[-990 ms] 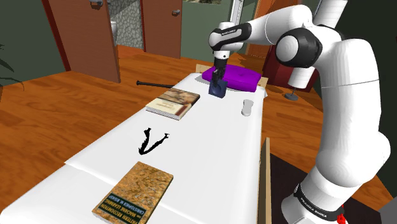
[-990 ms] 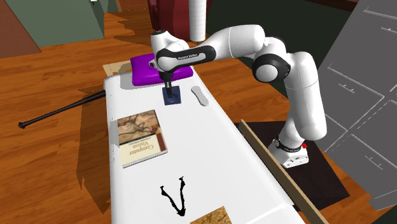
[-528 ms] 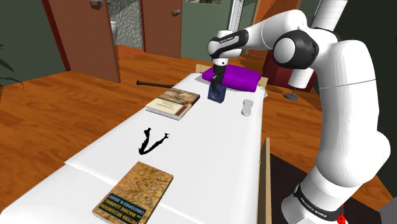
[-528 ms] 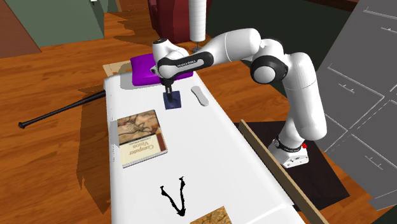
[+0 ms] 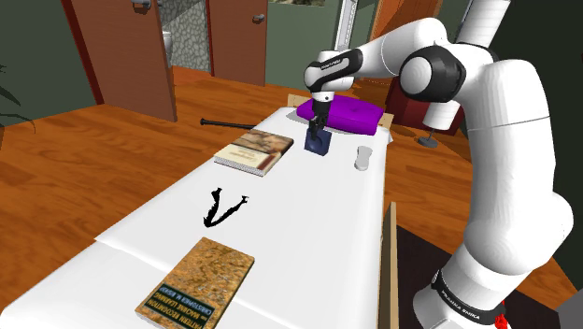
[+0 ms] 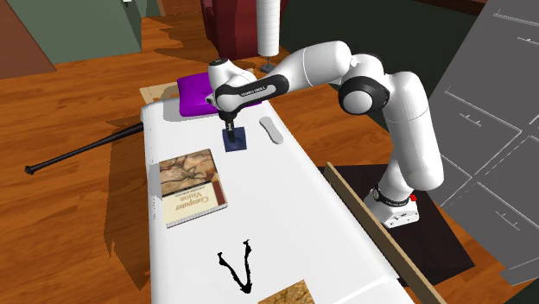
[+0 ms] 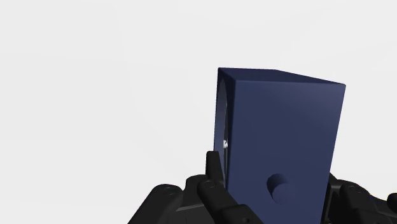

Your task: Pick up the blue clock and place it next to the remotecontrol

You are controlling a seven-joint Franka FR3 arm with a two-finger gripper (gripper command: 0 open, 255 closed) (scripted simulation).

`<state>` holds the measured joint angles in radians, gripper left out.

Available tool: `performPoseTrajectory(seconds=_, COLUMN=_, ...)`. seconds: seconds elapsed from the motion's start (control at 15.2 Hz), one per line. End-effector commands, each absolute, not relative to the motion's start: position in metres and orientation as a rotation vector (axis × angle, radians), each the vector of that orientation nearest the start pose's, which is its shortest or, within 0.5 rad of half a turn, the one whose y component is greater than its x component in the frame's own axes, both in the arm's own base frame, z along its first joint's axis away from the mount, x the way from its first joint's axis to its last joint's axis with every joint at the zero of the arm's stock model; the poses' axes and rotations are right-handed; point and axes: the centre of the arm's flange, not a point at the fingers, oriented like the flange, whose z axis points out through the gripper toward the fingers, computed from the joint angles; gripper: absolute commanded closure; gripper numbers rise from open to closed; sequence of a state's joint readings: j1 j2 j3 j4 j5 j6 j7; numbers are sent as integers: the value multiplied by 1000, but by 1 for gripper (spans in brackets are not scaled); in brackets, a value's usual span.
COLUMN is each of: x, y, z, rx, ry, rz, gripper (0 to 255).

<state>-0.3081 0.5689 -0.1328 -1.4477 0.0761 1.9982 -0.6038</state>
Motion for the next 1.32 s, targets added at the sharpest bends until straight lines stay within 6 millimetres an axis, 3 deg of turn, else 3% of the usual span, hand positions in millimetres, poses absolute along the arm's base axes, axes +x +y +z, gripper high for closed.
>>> performPoseTrajectory(seconds=0.0, x=649, y=-283, z=358, rx=-3128, ry=-237, rz=19, gripper=255)
performPoseTrajectory(seconds=0.07, x=649, y=-283, z=358, rx=-3128, ry=-237, rz=19, gripper=255)
performPoseTrajectory(seconds=0.13, x=649, y=-283, z=358, rx=-3128, ry=-237, rz=19, gripper=0)
performPoseTrajectory(seconds=0.46, x=649, y=-283, z=358, rx=-3128, ry=-237, rz=19, gripper=0)
performPoseTrajectory(seconds=0.73, x=649, y=-283, z=408, rx=-3128, ry=-237, rz=19, gripper=0)
performPoseTrajectory(seconds=1.25, x=649, y=-283, z=408, rx=-3128, ry=-237, rz=19, gripper=0)
